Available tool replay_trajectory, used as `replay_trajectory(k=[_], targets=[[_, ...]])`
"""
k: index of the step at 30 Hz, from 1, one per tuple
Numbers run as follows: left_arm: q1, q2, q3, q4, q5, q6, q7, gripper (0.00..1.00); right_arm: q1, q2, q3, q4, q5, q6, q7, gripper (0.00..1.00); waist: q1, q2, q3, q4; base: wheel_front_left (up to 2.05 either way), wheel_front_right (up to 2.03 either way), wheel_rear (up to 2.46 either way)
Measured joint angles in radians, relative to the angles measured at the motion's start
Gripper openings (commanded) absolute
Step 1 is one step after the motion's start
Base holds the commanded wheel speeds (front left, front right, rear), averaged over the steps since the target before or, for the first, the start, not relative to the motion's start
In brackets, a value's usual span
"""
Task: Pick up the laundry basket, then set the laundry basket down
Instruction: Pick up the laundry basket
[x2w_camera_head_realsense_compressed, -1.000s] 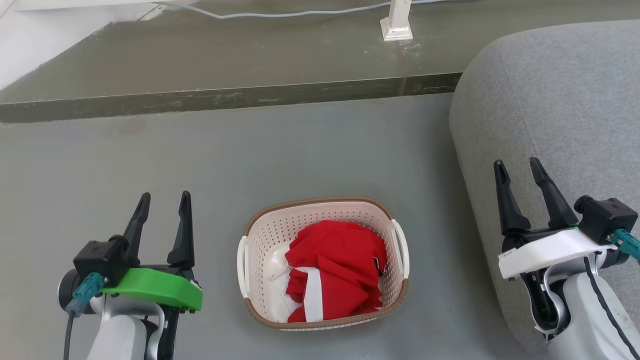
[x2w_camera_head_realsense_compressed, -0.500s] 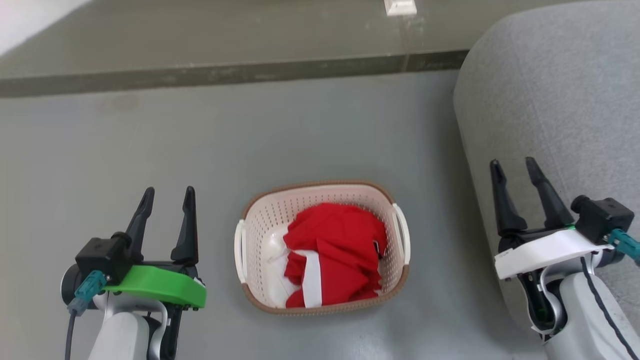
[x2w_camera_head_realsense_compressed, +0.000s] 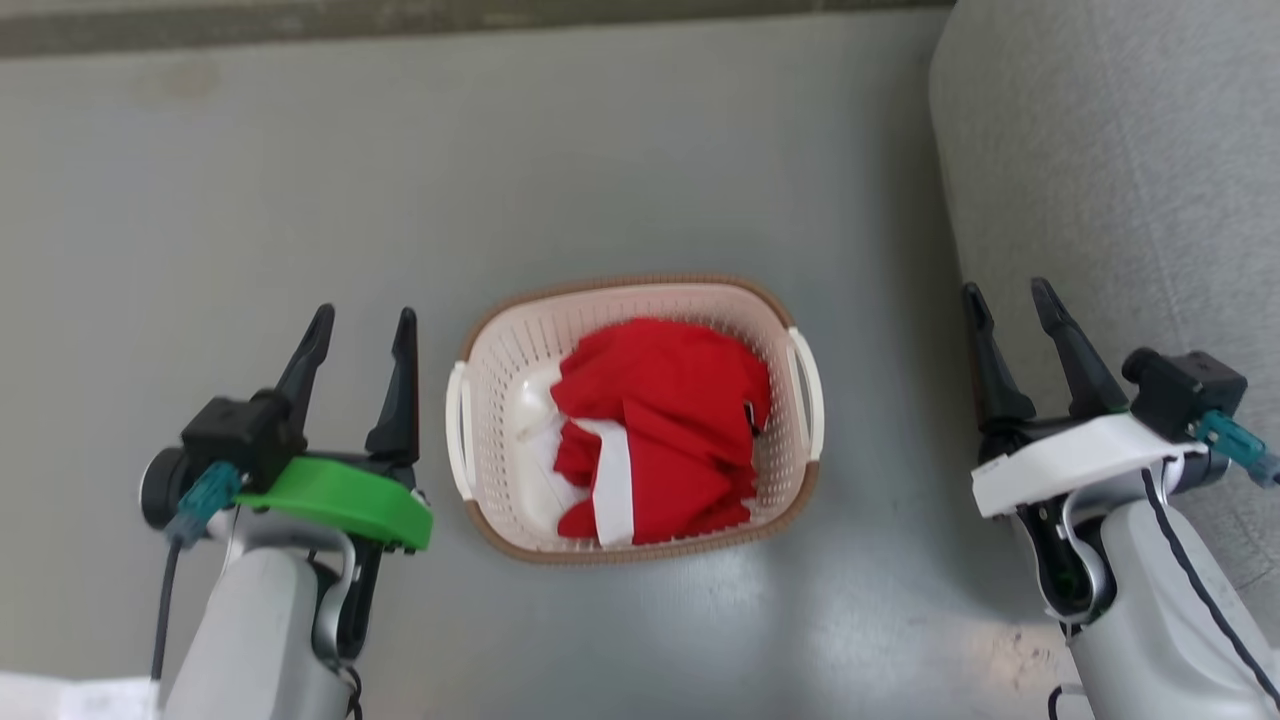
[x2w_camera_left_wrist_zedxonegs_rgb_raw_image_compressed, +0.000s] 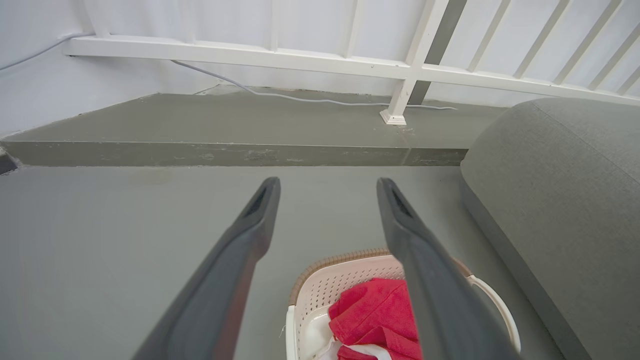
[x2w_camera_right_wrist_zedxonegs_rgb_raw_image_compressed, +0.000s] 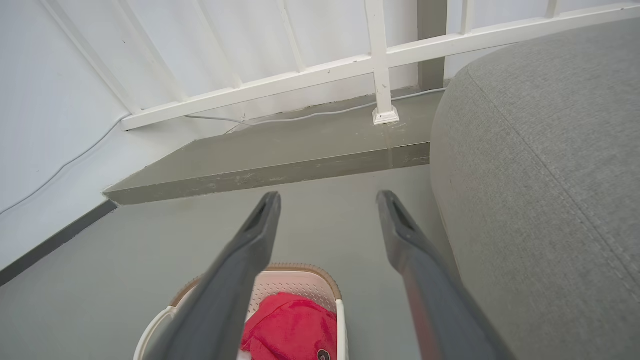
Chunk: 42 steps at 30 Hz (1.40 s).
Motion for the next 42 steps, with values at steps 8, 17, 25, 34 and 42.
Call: replay_trajectory(k=[8, 17, 25, 34, 42], targets=[[-0.085, -0.002, -0.018, 0.119, -0.002, -0.004, 0.0, 1.0, -0.073, 0.0, 0.014, 0.078, 0.034, 0.0, 0.0, 1.0, 0.0, 0.0, 0.101, -0.003, 0.0, 0.0, 0.0], [-0.185, -0.005, -0.036, 0.235, -0.028, -0.005, 0.008, 1.0, -0.14, -0.002, 0.041, 0.179, 0.044, 0.0, 0.0, 1.0, 0.0, 0.0, 0.196, -0.005, 0.0, 0.0, 0.0], [-0.282, -0.009, -0.046, 0.335, -0.055, -0.005, 0.033, 1.0, -0.237, -0.001, 0.08, 0.281, 0.061, 0.0, 0.0, 1.0, 0.0001, 0.0, 0.29, 0.003, 0.0, 0.0, 0.0], [-0.385, -0.014, -0.056, 0.444, -0.072, -0.006, 0.068, 1.0, -0.353, -0.001, 0.136, 0.379, 0.063, 0.0, 0.0, 1.0, 0.0001, 0.0, 0.393, 0.015, 0.0, 0.0, 0.0], [-0.458, -0.017, -0.083, 0.522, -0.108, -0.006, 0.094, 1.0, -0.416, 0.004, 0.193, 0.49, 0.092, 0.001, 0.0, 1.0, 0.0001, 0.0, 0.474, 0.021, 0.0, 0.0, 0.0]])
